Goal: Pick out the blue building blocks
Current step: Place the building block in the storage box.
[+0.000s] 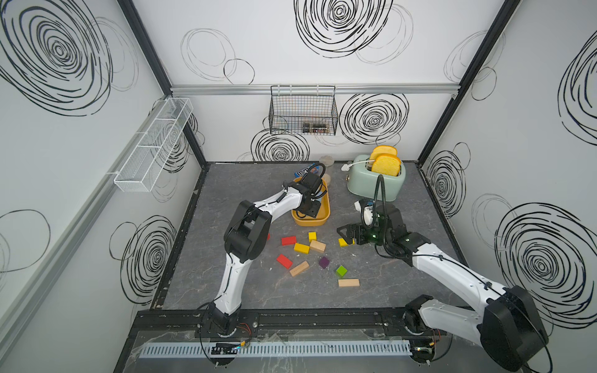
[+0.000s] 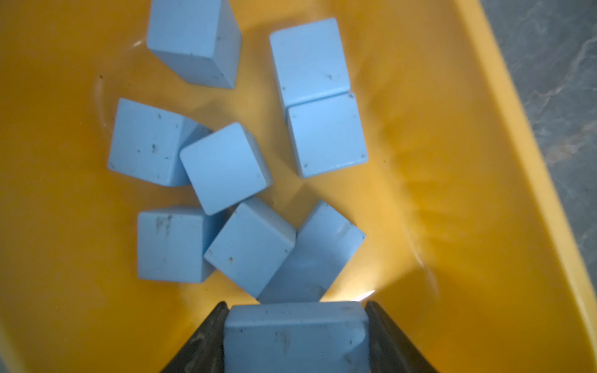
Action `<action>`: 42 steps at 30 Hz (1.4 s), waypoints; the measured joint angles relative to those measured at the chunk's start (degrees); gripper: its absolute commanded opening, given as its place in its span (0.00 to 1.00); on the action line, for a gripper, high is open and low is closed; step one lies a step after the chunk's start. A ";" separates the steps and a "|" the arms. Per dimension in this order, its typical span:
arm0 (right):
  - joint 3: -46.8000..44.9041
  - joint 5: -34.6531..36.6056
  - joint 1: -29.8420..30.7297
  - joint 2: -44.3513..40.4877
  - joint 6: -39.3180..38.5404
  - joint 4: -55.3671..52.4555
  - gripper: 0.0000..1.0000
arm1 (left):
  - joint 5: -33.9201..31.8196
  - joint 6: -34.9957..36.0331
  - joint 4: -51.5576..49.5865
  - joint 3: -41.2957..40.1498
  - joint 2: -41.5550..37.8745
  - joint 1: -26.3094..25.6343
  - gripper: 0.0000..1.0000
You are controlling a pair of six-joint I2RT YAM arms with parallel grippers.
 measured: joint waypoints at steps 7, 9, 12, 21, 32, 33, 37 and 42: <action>-0.33 0.00 0.00 -0.02 -0.02 -0.07 0.98 | -4.39 1.92 -2.82 4.31 2.93 0.04 0.62; -0.33 0.00 0.00 -0.02 -0.02 -0.04 0.98 | -5.64 2.43 -3.52 4.81 3.13 0.07 0.63; -0.33 0.00 0.00 -0.02 -0.02 -0.04 0.98 | -6.60 2.95 -4.24 5.57 3.69 0.11 0.65; -0.33 0.00 -0.04 0.00 -0.02 -0.04 0.98 | -6.10 4.09 -5.14 10.03 6.64 0.17 0.67; -0.59 -0.33 -0.15 0.11 -0.02 0.02 0.98 | -5.70 4.24 -6.56 5.07 2.89 0.15 0.67; -0.63 -0.44 -0.15 0.11 -0.02 0.04 0.98 | -5.53 4.22 -7.02 4.35 2.25 0.13 0.67; -0.85 -0.74 -0.15 0.11 -0.02 0.39 0.98 | -4.96 4.31 -7.96 3.67 1.46 0.13 0.67; -0.96 -1.11 -0.15 0.11 -0.04 0.44 0.98 | -3.67 4.55 -8.35 4.48 2.51 0.31 0.67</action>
